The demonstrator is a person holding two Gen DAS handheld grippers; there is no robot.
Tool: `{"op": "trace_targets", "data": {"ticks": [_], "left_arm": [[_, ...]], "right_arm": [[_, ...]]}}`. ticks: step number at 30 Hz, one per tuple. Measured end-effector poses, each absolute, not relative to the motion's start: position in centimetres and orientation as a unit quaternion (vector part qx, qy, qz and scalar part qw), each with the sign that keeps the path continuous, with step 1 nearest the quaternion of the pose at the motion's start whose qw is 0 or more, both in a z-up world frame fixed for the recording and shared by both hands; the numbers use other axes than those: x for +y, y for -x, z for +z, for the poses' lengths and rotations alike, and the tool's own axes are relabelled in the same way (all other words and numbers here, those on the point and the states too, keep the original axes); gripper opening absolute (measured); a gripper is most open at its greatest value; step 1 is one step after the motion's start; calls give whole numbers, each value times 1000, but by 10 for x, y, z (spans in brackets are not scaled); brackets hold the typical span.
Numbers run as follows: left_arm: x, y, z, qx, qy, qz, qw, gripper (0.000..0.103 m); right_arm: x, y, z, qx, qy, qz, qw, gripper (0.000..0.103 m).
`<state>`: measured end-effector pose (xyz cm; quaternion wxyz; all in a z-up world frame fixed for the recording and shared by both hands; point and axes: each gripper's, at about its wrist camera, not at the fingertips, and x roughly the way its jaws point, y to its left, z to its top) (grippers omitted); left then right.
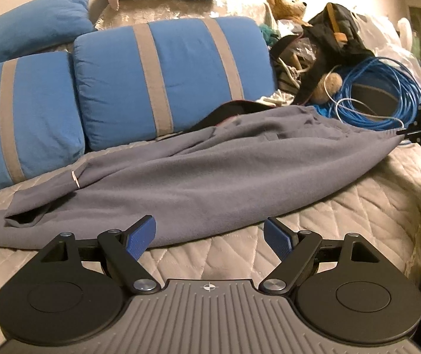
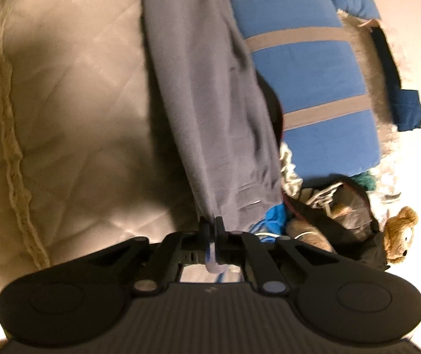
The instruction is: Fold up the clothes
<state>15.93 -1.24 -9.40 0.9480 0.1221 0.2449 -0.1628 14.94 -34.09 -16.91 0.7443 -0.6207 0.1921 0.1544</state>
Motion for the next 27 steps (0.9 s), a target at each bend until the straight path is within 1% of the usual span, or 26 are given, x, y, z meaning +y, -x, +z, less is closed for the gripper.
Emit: {"op": "trace_targets", "data": {"ticks": [1, 2, 3, 5, 10, 15, 17, 19, 20, 22, 23, 24, 27], "left_arm": [[-13, -159, -94, 245, -123, -162, 948, 80], [-13, -159, -93, 245, -122, -163, 948, 80], [-13, -158, -92, 244, -121, -163, 948, 80], [-13, -157, -90, 241, -118, -164, 949, 80], [-12, -157, -90, 241, -117, -170, 948, 80], [-19, -158, -91, 239, -138, -171, 946, 80], [-22, -157, -91, 233, -148, -171, 946, 80], [-24, -155, -91, 229, -154, -172, 946, 80], [-24, -155, -91, 229, -155, -173, 945, 80], [-25, -154, -91, 230, -155, -173, 945, 80], [-24, -154, -91, 231, -155, -173, 945, 80], [-24, -154, -92, 232, -154, -172, 945, 80], [-24, -155, -93, 235, -153, -171, 944, 80]], "right_arm": [[-340, -147, -176, 186, 629, 147, 741, 18], [-339, -145, -183, 179, 637, 140, 737, 30], [-339, -143, -190, 172, 645, 133, 733, 39], [-337, -138, -202, 158, 660, 119, 725, 39], [-336, -144, -207, 144, 664, 97, 727, 40], [-335, -154, -216, 124, 690, 69, 710, 39], [-334, -158, -215, 134, 691, 61, 708, 39], [-333, -159, -203, 164, 654, 68, 735, 41], [-333, -158, -195, 176, 626, 82, 755, 42], [-336, -155, -181, 190, 583, 102, 783, 50], [-338, -154, -177, 191, 570, 107, 792, 58], [-340, -152, -177, 187, 578, 106, 787, 63], [-346, -149, -180, 178, 613, 101, 763, 67]]}}
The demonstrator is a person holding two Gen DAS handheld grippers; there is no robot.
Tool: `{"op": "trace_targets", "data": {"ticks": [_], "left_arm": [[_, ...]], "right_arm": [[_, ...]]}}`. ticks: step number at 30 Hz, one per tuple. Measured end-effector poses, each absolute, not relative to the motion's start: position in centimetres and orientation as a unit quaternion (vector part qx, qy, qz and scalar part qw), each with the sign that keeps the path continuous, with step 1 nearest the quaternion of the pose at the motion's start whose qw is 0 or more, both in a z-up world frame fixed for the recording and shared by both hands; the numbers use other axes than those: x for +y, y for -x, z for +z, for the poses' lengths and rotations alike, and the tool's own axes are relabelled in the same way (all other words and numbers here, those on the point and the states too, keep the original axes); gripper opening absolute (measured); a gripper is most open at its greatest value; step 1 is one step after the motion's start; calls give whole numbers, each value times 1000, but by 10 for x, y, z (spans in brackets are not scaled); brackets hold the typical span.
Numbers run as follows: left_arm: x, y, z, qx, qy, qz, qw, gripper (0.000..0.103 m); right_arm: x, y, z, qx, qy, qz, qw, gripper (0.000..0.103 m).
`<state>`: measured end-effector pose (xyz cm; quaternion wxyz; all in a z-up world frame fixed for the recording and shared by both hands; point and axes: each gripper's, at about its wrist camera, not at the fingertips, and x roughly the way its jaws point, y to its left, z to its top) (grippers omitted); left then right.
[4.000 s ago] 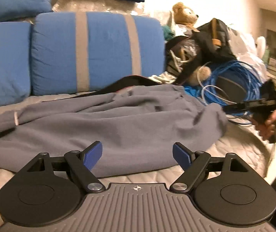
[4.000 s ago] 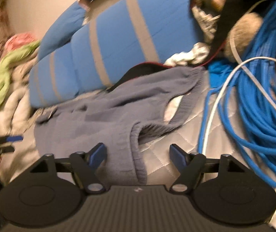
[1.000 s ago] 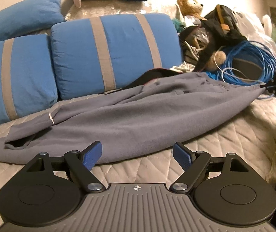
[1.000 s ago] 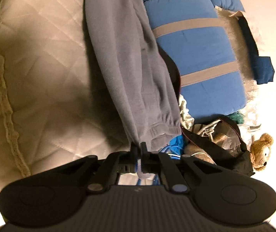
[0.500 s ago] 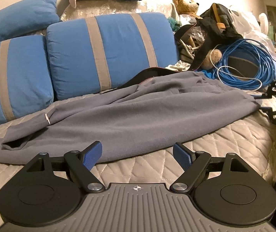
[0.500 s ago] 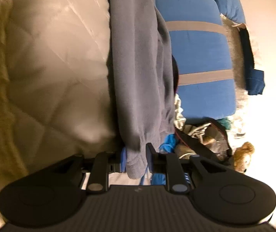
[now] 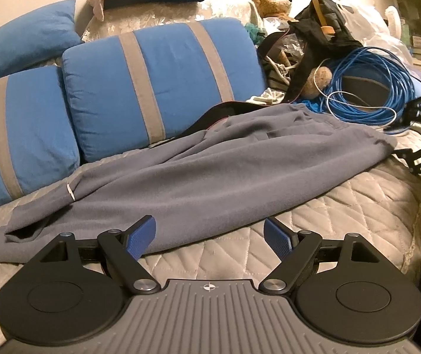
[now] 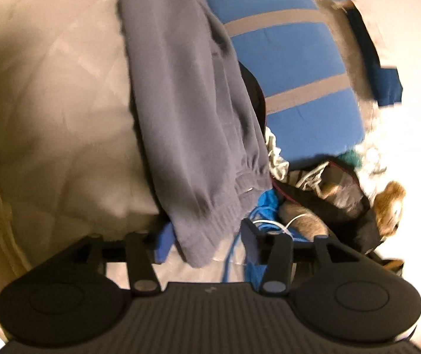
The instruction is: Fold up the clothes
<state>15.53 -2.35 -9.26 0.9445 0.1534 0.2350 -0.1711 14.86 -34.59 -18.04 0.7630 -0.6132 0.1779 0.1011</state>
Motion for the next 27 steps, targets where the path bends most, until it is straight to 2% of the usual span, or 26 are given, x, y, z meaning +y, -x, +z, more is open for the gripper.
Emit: {"op": "trace_targets", "data": {"ticks": [4, 10, 16, 22, 27], "left_arm": [[-24, -155, -92, 234, -153, -172, 944, 80], [-26, -155, -95, 237, -158, -174, 943, 80], [-28, -155, -95, 236, -160, -173, 943, 80], [-25, -156, -99, 238, -161, -166, 943, 80], [-23, -154, -96, 234, -157, -165, 945, 80]], "right_arm": [[-349, -146, -185, 168, 644, 94, 741, 68], [-340, -151, -176, 158, 595, 109, 781, 68], [-339, -158, -189, 130, 656, 69, 740, 69], [-342, -167, -204, 127, 726, 41, 675, 62], [-347, -159, -196, 109, 708, 66, 694, 60]]}}
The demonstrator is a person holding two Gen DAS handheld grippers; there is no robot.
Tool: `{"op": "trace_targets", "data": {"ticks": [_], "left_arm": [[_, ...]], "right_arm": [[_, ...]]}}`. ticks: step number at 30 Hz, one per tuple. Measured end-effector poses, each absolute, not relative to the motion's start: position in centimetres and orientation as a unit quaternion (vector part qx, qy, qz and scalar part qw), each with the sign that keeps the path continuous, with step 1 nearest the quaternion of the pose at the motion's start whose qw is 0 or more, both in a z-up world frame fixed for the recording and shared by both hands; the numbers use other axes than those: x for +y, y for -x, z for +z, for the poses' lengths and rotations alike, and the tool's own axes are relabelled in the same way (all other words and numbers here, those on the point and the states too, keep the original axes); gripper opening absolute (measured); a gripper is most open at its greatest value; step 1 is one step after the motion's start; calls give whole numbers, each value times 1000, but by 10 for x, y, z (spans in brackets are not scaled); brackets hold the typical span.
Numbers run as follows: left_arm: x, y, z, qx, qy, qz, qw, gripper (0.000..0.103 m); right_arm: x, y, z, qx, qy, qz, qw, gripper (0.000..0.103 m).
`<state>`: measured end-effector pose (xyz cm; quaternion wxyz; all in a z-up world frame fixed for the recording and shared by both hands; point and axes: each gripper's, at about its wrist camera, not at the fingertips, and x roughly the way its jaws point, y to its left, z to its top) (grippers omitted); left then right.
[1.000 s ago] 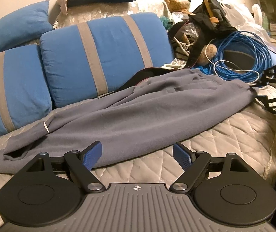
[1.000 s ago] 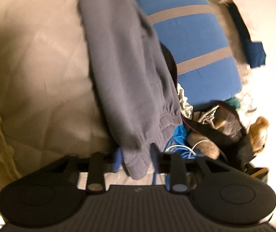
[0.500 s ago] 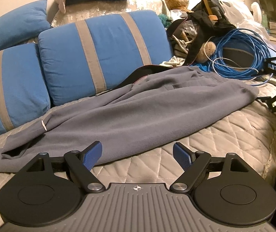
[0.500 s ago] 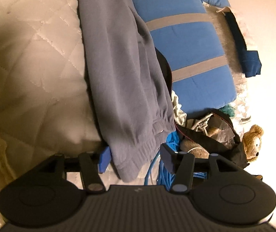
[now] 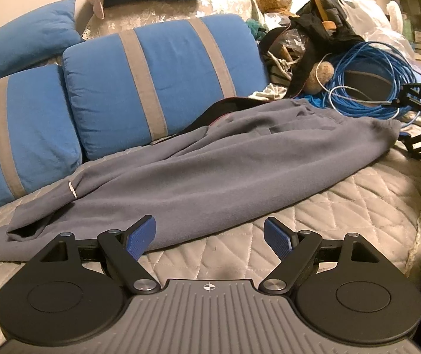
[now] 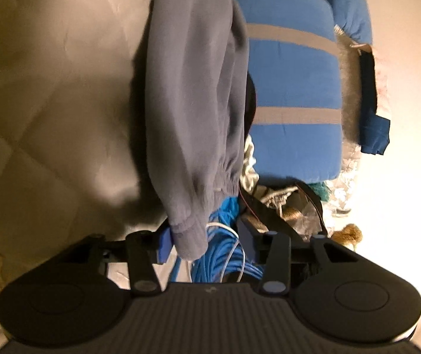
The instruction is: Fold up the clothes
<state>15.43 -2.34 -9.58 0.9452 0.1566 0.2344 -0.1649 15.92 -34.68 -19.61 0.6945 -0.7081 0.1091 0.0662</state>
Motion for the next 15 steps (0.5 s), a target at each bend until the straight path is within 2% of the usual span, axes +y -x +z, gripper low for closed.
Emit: {"op": "trace_targets", "data": {"ticks": [1, 3, 4, 6, 15], "left_arm": [[-23, -154, -95, 233, -156, -167, 945, 80], [-24, -156, -97, 234, -159, -166, 945, 80], [-25, -157, -98, 236, -162, -165, 944, 80], [-28, -158, -100, 236, -174, -159, 943, 80], [-47, -159, -120, 202, -307, -134, 920, 80]], "right_arm": [[-346, -158, -199, 106, 715, 72, 687, 58], [-346, -156, -206, 101, 729, 85, 672, 33], [-345, -155, -207, 98, 733, 91, 667, 28], [-345, -156, -203, 97, 727, 98, 672, 11], [-352, -172, -127, 114, 634, 102, 758, 9]]}}
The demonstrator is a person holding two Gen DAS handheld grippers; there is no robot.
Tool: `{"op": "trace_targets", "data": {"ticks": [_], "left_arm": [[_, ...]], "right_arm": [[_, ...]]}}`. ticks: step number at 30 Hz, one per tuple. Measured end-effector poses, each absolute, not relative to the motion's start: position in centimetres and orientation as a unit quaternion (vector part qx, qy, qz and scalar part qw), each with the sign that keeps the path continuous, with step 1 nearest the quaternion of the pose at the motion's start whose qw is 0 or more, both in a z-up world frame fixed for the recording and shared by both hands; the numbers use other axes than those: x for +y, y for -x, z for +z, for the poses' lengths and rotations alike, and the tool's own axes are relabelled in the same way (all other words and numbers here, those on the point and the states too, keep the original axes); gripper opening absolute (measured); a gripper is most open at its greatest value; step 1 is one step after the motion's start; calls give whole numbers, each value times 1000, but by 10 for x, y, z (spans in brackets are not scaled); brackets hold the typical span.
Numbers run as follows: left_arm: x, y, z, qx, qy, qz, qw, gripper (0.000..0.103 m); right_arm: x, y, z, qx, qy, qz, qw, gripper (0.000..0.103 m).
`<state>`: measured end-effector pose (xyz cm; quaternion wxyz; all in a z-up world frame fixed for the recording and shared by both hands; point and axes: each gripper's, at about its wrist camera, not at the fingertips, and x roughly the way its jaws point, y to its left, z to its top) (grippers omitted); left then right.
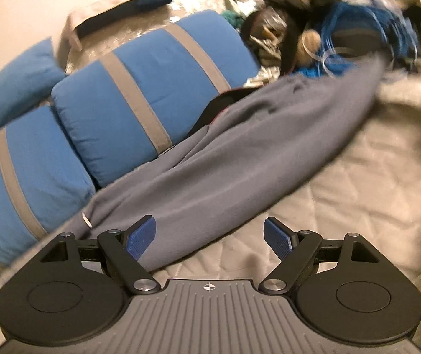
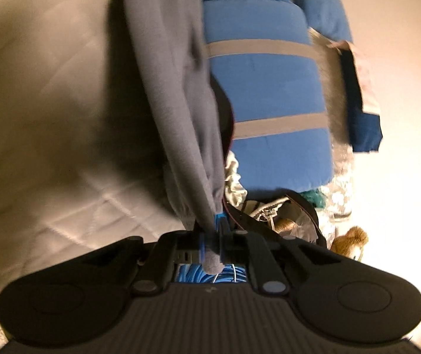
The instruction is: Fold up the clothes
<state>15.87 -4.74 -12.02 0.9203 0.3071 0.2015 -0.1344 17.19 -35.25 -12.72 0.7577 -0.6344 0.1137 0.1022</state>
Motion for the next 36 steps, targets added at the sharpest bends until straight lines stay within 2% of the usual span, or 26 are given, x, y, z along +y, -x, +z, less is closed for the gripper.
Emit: {"op": "trace_targets", "data": {"ticks": [9, 19, 21, 23, 25, 26, 27, 28, 36], "left_arm": [[-69, -188, -148, 180, -429, -74, 882, 80], [-78, -210, -172, 139, -576, 33, 805, 79], [-74, -214, -176, 140, -594, 42, 791, 76], [-69, -218, -179, 152, -604, 37, 782, 64], [-65, -220, -183, 175, -619, 34, 765, 36], [-63, -221, -185, 187, -628, 33, 754, 26], [-60, -220, -187, 197, -636, 32, 745, 9], [-57, -217, -189, 204, -641, 30, 739, 3], [-43, -164, -179, 220, -658, -8, 720, 2]], "right_arm": [[-351, -178, -84, 123, 581, 110, 797, 9], [-354, -175, -96, 133, 581, 113, 795, 9], [-354, -173, -101, 137, 580, 114, 795, 9], [-353, -169, -107, 141, 581, 117, 793, 9], [-353, -164, -114, 144, 583, 120, 790, 9], [-353, -162, -117, 145, 584, 122, 789, 9], [-354, -160, -121, 148, 585, 123, 788, 9], [-355, -158, -126, 150, 587, 125, 785, 9], [-362, -143, -166, 158, 620, 131, 757, 8]]}}
